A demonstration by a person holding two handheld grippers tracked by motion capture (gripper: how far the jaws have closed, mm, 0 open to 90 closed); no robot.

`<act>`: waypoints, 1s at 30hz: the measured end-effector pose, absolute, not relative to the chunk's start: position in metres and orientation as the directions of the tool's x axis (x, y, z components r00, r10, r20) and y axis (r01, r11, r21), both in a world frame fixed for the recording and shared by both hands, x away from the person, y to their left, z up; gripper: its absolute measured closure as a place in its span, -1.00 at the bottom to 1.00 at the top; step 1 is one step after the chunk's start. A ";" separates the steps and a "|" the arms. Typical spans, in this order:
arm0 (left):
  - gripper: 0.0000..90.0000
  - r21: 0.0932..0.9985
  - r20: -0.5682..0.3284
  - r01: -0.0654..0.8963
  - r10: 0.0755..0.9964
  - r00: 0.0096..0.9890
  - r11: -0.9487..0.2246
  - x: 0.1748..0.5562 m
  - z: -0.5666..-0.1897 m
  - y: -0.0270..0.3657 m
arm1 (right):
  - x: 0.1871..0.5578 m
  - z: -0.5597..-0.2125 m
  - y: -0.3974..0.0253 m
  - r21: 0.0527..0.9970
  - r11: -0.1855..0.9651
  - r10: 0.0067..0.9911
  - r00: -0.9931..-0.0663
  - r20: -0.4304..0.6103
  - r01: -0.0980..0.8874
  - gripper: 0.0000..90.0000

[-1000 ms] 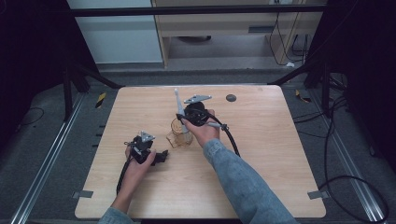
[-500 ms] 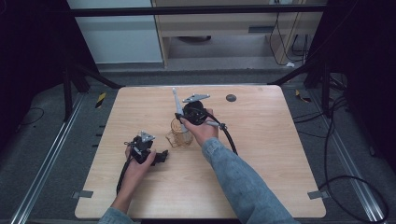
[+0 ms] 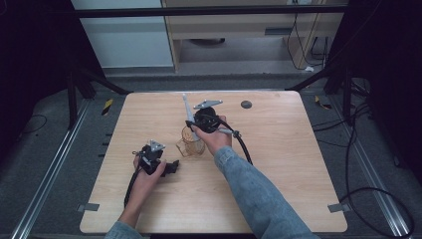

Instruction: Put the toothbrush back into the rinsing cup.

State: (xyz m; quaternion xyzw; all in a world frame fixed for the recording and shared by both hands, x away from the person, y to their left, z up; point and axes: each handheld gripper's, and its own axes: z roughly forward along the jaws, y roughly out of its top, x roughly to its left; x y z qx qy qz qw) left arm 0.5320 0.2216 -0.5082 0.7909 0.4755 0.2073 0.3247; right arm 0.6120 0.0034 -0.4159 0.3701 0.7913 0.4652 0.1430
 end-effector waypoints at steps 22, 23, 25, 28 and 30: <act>-1.00 0.711 0.019 0.617 0.887 0.462 -0.337 0.532 -0.508 0.222 | 0.612 -0.414 0.001 0.845 0.289 0.718 -0.686 0.120 0.451 0.39; -1.00 0.711 0.019 0.617 0.887 0.462 -0.337 0.532 -0.508 0.222 | 0.612 -0.414 0.001 0.843 0.288 0.718 -0.685 0.123 0.453 0.38; -1.00 0.711 0.019 0.617 0.887 0.462 -0.337 0.532 -0.508 0.222 | 0.611 -0.414 0.001 0.845 0.291 0.717 -0.687 0.119 0.450 0.37; -1.00 0.711 0.019 0.617 0.887 0.462 -0.337 0.532 -0.508 0.222 | 0.611 -0.414 0.001 0.844 0.294 0.717 -0.687 0.116 0.449 0.35; -1.00 0.711 0.019 0.618 0.887 0.462 -0.337 0.532 -0.508 0.222 | 0.611 -0.413 0.000 0.843 0.295 0.718 -0.687 0.115 0.450 0.35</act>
